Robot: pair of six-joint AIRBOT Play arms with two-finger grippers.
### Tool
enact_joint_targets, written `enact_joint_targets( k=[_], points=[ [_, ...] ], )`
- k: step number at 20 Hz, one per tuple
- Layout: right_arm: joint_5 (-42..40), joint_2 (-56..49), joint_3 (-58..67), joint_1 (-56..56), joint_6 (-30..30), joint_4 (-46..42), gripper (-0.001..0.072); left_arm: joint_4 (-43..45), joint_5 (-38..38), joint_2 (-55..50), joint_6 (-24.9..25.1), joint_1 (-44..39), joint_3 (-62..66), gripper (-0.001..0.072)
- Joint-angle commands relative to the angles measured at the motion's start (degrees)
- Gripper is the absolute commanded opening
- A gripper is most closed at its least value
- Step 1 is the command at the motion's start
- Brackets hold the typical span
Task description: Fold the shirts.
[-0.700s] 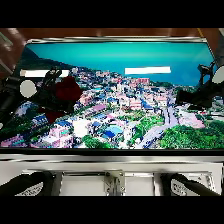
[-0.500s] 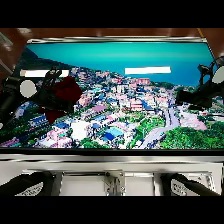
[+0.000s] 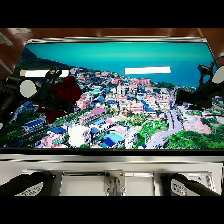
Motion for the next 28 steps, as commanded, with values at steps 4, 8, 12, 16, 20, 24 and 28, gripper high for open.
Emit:
enact_joint_targets(
  k=[4,8,12,16,20,24,28],
  points=[
    [-0.46,-0.02,0.02,0.02,1.86,0.50,0.0685,-0.44,2.56,-0.13,-0.63,-0.07,-0.02,0.0719],
    [-2.51,0.00,0.02,-0.04,1.70,0.42,0.0685,-1.18,12.33,-1.29,-1.40,-0.07,-0.02,0.0719],
    [-3.58,-0.02,0.00,-0.02,1.51,-0.83,0.0685,-0.85,18.10,-3.91,-1.53,0.35,-0.02,0.0525],
    [-3.39,-0.81,0.00,-0.02,-0.46,-1.90,0.0685,-0.02,17.86,-12.50,-5.68,8.35,4.33,0.0720],
    [-2.86,-3.37,0.00,-0.02,-3.15,-0.52,0.0685,-2.86,15.06,-23.37,-7.52,19.85,14.25,0.0720],
    [-4.96,-6.16,0.00,0.02,-4.00,1.95,0.0685,-8.41,13.49,-32.04,-7.52,23.96,18.14,0.0720],
    [-7.65,-7.58,0.00,0.02,-4.31,2.80,0.0685,-8.59,13.90,-37.24,-7.63,23.12,18.60,0.0720]
  ],
)
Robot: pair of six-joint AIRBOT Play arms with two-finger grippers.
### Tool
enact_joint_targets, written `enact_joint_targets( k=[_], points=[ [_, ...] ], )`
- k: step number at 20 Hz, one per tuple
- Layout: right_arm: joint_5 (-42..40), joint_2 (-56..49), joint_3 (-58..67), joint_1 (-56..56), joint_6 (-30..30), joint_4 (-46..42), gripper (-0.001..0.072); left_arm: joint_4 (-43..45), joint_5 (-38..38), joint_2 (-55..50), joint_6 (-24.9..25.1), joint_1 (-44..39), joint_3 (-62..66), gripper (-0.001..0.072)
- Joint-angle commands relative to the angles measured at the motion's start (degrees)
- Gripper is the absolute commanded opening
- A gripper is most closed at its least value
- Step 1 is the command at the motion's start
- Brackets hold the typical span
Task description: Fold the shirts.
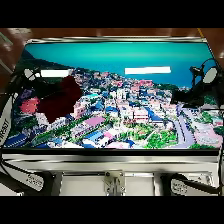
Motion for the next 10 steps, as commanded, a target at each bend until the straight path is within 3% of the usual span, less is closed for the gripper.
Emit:
enact_joint_targets(
  k=[1,2,3,4,6,10],
  points=[
    [-1.70,-1.20,0.00,0.02,-0.46,1.40,0.0685,-1.27,-0.15,-4.90,-1.81,0.55,1.09,0.0613],
    [-1.64,-1.20,0.00,0.02,-0.46,1.57,0.0685,-1.31,-0.17,-5.25,-2.69,0.70,1.09,0.0348],
    [-1.44,-1.20,0.00,0.02,-0.52,2.10,0.0685,-1.31,-0.15,-5.29,-2.67,0.72,1.09,0.0154],
    [-1.42,-1.20,0.00,0.02,-0.79,2.64,0.0685,-1.60,-0.61,-5.22,-2.67,0.72,1.31,0.0049],
    [-1.49,-1.20,0.00,0.02,-1.33,3.06,0.0685,-3.52,-3.78,-4.90,-1.99,0.79,3.56,0.0041],
    [-0.92,-0.98,0.04,0.02,-4.15,3.30,0.0685,-5.18,-5.88,3.15,6.82,-3.39,10.49,0.0040]
  ],
)
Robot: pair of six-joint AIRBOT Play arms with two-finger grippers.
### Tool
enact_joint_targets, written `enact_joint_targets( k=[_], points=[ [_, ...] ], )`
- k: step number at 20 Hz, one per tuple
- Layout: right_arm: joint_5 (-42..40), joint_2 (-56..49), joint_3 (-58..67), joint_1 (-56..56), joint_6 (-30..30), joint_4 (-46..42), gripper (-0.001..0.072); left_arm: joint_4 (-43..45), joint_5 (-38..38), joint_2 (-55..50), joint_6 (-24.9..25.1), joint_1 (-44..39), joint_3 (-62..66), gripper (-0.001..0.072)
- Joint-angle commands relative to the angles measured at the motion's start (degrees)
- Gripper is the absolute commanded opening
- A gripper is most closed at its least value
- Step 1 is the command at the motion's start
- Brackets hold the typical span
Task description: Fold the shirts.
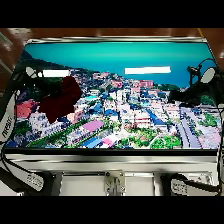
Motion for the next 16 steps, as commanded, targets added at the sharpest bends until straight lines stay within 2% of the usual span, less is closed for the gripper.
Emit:
enact_joint_targets(
  k=[1,4,8,12,16],
  points=[
    [1.01,0.61,0.09,0.02,-2.91,1.14,0.0685,-1.42,-2.05,8.39,6.86,-4.79,5.49,0.0040],
    [2.91,5.11,0.42,0.02,-4.42,1.86,0.0685,-1.42,-1.99,21.20,7.69,-13.51,6.97,0.0040],
    [3.85,16.94,1.14,-0.02,-5.25,1.81,0.0685,-1.40,-2.05,31.95,4.55,-27.34,6.95,0.0040],
    [8.68,26.95,1.14,-0.02,-5.35,0.76,0.0685,-1.38,-1.33,30.08,0.72,-40.48,5.16,0.0040],
    [14.51,28.87,0.37,-0.02,-4.59,0.09,0.0685,-1.40,5.27,22.53,-0.87,-49.75,-2.80,0.0041]
  ],
)
